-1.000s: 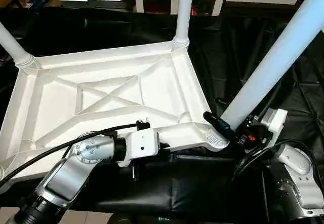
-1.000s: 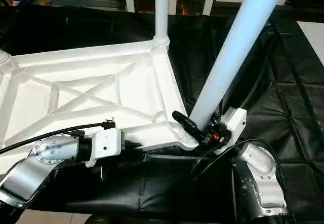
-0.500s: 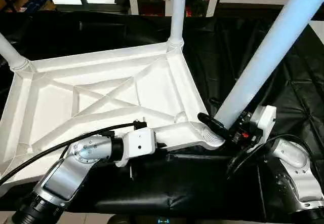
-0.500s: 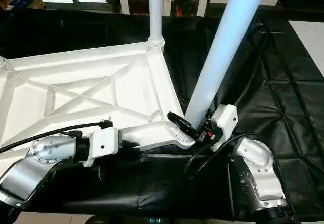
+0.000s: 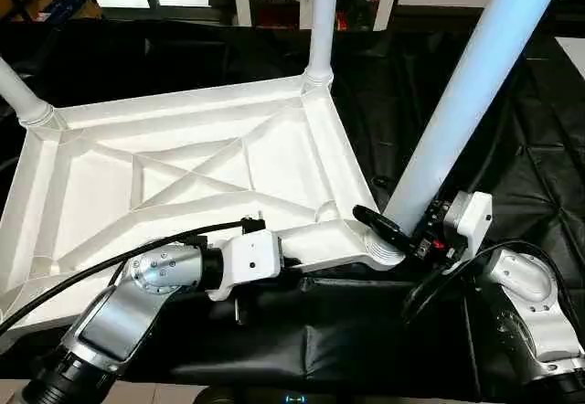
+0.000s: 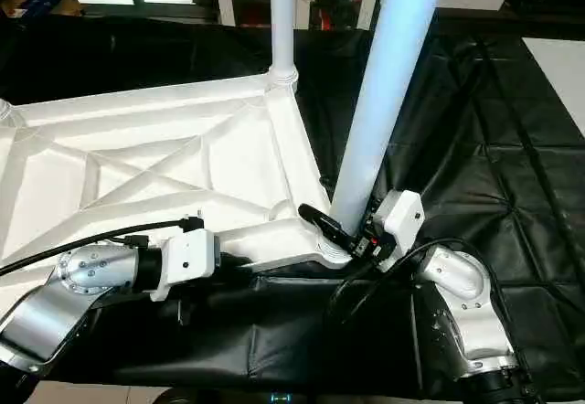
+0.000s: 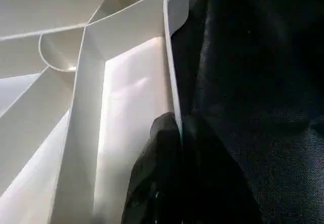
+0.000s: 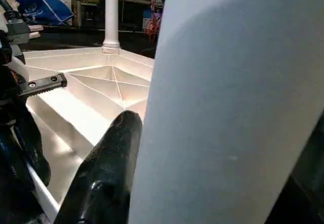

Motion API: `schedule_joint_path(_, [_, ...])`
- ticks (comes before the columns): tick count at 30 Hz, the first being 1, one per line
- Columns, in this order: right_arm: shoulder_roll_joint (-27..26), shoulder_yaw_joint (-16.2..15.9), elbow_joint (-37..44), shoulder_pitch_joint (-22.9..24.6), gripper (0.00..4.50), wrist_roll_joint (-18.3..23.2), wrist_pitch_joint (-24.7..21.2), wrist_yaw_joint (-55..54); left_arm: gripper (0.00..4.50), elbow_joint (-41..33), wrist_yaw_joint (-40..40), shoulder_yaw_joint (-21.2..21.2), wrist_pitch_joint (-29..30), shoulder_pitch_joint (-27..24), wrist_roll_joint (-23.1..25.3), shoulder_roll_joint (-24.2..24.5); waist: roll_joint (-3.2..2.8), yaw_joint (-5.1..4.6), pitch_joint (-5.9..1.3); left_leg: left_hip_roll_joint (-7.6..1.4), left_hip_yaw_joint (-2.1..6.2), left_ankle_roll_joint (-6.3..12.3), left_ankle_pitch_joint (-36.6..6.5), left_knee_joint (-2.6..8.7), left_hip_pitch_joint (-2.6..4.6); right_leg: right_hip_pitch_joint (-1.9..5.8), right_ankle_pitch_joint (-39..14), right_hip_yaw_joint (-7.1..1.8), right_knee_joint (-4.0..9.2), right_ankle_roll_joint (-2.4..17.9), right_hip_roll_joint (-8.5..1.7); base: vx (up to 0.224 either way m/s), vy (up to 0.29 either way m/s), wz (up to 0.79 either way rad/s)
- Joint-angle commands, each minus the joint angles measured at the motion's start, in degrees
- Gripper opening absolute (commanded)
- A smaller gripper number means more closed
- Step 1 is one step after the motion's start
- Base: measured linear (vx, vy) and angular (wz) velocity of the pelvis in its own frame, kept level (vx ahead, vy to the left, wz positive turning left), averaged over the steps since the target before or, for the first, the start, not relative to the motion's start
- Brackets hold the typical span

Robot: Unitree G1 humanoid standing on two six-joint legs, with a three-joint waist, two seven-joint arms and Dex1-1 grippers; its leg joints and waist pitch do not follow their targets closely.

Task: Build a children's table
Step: Insert table leg to table base

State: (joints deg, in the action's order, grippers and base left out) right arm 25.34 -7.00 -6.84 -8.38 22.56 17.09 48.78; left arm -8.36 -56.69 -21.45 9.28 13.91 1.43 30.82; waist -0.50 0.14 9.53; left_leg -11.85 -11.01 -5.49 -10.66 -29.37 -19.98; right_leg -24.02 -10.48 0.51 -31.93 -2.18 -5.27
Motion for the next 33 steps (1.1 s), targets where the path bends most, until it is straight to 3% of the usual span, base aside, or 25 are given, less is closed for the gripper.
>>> schedule_joint_path(1, [0.9,-8.4,-6.5,4.7,1.98,-11.8,-1.6,2.5,0.00,2.8,-0.2,-3.3,-0.2,-0.5,1.8,-0.6,0.61,-0.19,-0.13,-1.08,0.86,1.93,-25.5,4.17,-0.59,-0.31,-33.9,-1.44,5.60,4.4,-1.50,0.000,0.000,0.00])
schedule_joint_path(9, [0.6,-7.0,-4.3,4.4,1.98,-8.1,-1.2,3.7,0.00,3.4,0.0,-3.3,-0.7,-0.2,2.0,-0.8,0.60,-0.09,-0.41,-1.13,0.64,2.19,-23.8,4.13,-0.61,-0.15,-31.8,-1.45,5.50,5.0,-1.47,0.000,0.000,0.00])
schedule_joint_path(20, [0.9,-5.4,0.5,3.5,1.98,-3.5,-4.5,4.4,0.00,3.8,0.3,-3.4,-1.3,-0.2,2.2,-1.1,0.70,0.03,-1.05,-1.07,0.11,3.11,-19.3,3.70,-0.74,0.55,-24.4,-1.34,4.75,7.6,-1.24,0.000,0.000,0.00])
schedule_joint_path(23, [1.3,-5.3,1.5,3.4,2.68,-2.4,-5.2,4.9,0.00,3.8,0.4,-3.5,-1.4,-0.3,2.3,-1.2,0.74,0.03,-1.22,-1.13,-0.04,3.27,-18.5,3.56,-0.67,0.62,-23.4,-1.33,4.65,8.1,-1.26,0.000,0.000,0.00])
schedule_joint_path(26, [1.3,-4.9,1.4,3.1,2.77,-4.7,-3.6,3.0,0.00,3.8,0.5,-3.5,-1.4,-0.3,2.3,-1.3,0.68,0.29,-1.60,-1.14,-0.60,3.81,-16.2,2.98,-0.08,0.46,-19.3,-1.47,4.45,9.3,-1.11,0.000,0.000,0.00])
schedule_joint_path(27, [1.3,-4.9,1.4,3.1,2.77,-4.7,-3.6,3.0,0.00,3.8,0.5,-3.5,-1.4,-0.3,2.3,-1.3,0.73,0.26,-1.66,-1.12,-0.63,4.03,-15.2,2.87,-0.18,0.61,-17.2,-1.44,4.17,9.8,-1.05,0.000,0.000,0.00])
schedule_joint_path(28, [1.5,-4.9,1.5,3.0,2.77,-5.1,-3.4,3.0,0.00,3.8,0.5,-3.6,-1.4,-0.3,2.3,-1.3,0.78,0.20,-1.50,-1.00,-0.50,4.60,-14.2,3.06,-0.89,1.02,-16.0,-1.20,3.93,10.2,-0.96,0.000,0.000,0.00])
schedule_joint_path(33, [1.7,-4.8,2.3,2.9,2.77,-5.0,-3.5,3.0,0.00,3.7,0.5,-3.5,-1.3,-0.4,2.3,-1.4,0.81,0.07,-1.71,-1.01,-0.43,4.89,-13.8,2.82,-0.84,1.15,-17.0,-1.20,3.85,10.1,-1.16,0.000,0.000,0.00])
